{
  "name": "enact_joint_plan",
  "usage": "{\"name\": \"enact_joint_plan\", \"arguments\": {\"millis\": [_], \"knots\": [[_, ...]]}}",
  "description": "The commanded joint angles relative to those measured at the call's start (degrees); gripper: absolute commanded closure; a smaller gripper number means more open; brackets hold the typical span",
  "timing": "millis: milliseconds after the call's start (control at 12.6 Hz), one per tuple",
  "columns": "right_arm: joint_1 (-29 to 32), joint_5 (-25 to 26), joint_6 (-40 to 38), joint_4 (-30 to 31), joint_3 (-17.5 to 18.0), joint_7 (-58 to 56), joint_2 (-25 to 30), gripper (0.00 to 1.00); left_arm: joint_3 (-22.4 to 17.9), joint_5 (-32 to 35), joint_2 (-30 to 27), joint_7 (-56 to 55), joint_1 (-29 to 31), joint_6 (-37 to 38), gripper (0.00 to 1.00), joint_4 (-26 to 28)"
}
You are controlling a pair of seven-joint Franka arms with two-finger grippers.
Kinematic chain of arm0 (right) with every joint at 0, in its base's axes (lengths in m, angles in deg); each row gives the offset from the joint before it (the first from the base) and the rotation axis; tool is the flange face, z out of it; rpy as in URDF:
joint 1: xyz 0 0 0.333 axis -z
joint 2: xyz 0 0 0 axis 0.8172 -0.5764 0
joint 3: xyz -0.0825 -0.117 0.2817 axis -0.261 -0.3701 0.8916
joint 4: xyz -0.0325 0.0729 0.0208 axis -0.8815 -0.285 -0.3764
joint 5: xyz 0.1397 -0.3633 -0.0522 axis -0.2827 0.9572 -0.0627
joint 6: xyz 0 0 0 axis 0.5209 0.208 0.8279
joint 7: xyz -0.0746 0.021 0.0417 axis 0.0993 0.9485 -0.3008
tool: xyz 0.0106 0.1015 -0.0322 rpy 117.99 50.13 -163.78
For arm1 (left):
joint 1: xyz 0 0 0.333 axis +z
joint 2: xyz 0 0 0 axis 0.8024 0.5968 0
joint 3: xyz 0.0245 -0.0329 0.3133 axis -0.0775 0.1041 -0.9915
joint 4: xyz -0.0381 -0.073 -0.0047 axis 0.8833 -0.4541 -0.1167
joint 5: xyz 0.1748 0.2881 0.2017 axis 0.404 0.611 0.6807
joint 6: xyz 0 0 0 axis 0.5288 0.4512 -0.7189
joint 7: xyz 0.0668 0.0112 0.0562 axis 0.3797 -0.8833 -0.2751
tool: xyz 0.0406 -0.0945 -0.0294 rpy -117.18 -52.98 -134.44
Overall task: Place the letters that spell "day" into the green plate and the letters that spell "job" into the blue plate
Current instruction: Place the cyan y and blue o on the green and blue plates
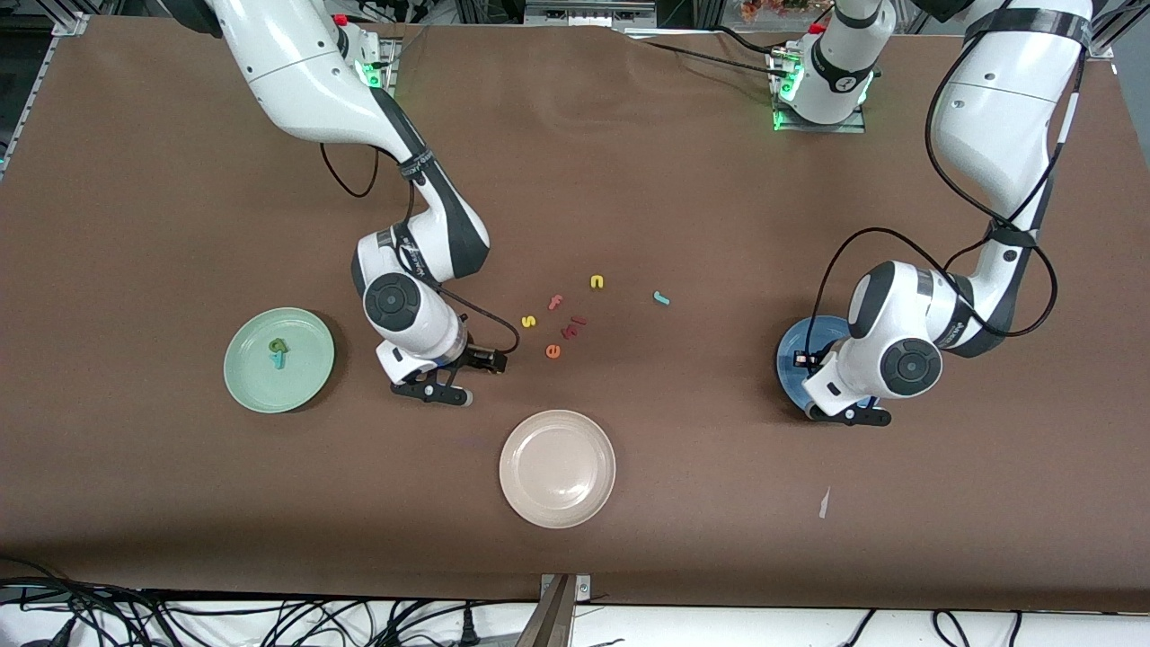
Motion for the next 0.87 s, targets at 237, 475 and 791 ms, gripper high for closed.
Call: {"name": "enact_joint_plan", "arguments": {"millis": [237, 475, 791], "knots": [[-2.26, 3.29, -0.75, -7.29, -0.52, 3.6, -5.62, 0.0, 0.29, 0.8, -1.21, 0.22, -0.53, 0.52, 0.0, -0.18], [-2.26, 4.96, -0.92, -7.3, -0.43, 3.43, -6.68, 0.08, 0.21, 0.98, -2.52, 0.49, -0.44, 1.13, 0.0, -0.88], [-2.26, 4.7, -1.36, -7.39, -0.25, 3.52, -6.77, 0.61, 0.21, 1.59, -4.37, 0.58, 0.61, 2.79, 0.0, -3.95]]}}
